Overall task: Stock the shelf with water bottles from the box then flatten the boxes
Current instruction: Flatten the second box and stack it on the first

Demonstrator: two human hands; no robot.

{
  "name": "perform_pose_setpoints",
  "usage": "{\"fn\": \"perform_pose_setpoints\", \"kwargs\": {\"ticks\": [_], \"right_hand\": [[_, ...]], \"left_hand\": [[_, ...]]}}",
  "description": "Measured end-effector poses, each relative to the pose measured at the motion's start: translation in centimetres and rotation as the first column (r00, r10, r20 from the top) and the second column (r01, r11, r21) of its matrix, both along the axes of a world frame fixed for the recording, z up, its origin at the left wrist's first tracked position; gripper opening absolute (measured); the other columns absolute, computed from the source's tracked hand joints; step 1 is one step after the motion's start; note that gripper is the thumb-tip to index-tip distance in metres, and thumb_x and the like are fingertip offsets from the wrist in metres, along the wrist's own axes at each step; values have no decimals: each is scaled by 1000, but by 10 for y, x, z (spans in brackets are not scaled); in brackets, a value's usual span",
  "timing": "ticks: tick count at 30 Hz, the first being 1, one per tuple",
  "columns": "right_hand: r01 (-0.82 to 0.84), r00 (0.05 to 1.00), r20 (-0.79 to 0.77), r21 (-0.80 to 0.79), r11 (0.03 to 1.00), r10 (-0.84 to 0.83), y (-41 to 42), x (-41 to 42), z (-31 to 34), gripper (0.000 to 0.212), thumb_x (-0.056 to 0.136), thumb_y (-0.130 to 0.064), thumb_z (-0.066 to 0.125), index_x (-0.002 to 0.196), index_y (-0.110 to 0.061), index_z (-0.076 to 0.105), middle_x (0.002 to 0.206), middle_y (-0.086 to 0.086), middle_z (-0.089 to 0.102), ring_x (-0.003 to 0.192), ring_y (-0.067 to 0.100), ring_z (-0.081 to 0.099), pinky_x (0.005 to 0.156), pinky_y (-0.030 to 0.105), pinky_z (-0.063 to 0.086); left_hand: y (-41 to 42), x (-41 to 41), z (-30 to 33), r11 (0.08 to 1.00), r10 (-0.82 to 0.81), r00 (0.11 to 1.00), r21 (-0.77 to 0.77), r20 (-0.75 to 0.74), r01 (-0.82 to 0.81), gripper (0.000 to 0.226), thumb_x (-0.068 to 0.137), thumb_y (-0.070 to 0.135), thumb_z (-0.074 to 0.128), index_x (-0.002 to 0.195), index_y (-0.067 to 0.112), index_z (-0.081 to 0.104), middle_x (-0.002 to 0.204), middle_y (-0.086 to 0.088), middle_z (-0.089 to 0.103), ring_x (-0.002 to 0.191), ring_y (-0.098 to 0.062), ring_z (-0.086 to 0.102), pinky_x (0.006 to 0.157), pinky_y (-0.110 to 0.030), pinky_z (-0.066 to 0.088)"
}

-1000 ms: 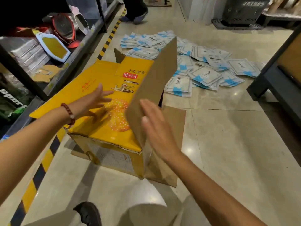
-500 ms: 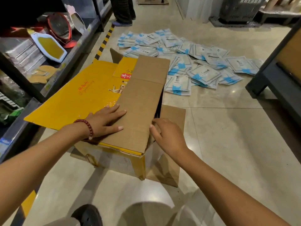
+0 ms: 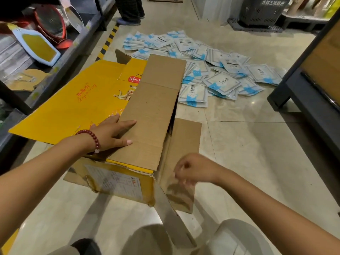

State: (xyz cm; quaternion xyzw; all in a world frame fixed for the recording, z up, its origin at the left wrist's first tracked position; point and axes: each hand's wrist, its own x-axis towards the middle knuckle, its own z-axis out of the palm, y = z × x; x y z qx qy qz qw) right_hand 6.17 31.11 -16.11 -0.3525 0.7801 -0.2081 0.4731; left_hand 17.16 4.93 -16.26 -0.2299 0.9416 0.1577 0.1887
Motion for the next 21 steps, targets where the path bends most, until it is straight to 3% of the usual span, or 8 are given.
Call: {"fn": "perform_pose_setpoints", "kwargs": {"ticks": [2,4,6,8,10,14,18,21], "right_hand": [[264,952,-113,-160,951,-283,-18,-21,-7,18,93,-22,56,102,-9,65,88,8,70,74,19,65,72,33,54],[492,847,-69,-278,825,-528,-41,-42,-11,24,94,-30,54,105,-9,61,99,13,68,84,23,65,81,38,54],[623,764,52,-322,713,-644,-68,-61,-16,39,96,-39,49,118,-8,55,110,15,65,97,27,64,84,41,53],[706,701,181,-308,637,-689,-95,-78,-24,55,96,-48,42,134,-9,43,123,12,59,106,26,60,85,38,52],[783,622,342,-263,564,-704,-118,-93,-35,59,95,-56,36,137,-14,40,126,13,58,108,26,59,86,37,51],[879,388,698,-85,469,-602,-140,-106,-57,81,86,-75,27,146,-20,33,138,16,51,121,32,54,103,49,43],[898,345,741,-82,432,-576,-140,-107,-66,86,81,-80,30,151,-31,17,151,13,35,133,32,41,105,55,38],[918,392,666,-236,319,-635,-135,-107,-61,66,94,-63,29,150,-38,3,157,6,20,139,31,32,109,53,32]], "left_hand": [[1,1,0,1000,9,1000,13,2,-9,74,84,54,52,145,46,10,158,-7,-3,145,-23,-5,114,-57,14],[5,3,2,1000,21,1000,9,0,-21,73,85,53,53,145,46,12,158,-5,-2,145,-22,-5,114,-57,12],[9,6,3,999,32,999,3,3,-32,72,86,52,53,145,47,11,158,-3,-2,145,-21,-6,113,-58,10],[13,10,3,999,33,999,11,13,-33,72,87,51,53,144,48,10,158,0,-4,145,-19,-6,112,-57,8],[14,16,3,999,31,999,25,22,-31,72,87,52,52,144,49,7,158,1,-5,145,-18,-8,112,-56,7],[17,32,2,999,15,998,46,63,-18,72,87,53,49,137,54,-2,158,3,-10,145,-17,-11,114,-54,6],[18,45,-1,997,16,998,72,55,-20,64,85,55,47,122,61,-4,157,6,-11,144,-15,-12,114,-52,3],[19,45,-3,996,21,999,85,43,-24,59,85,57,46,121,62,0,157,8,-9,144,-14,-10,114,-53,2]]}}
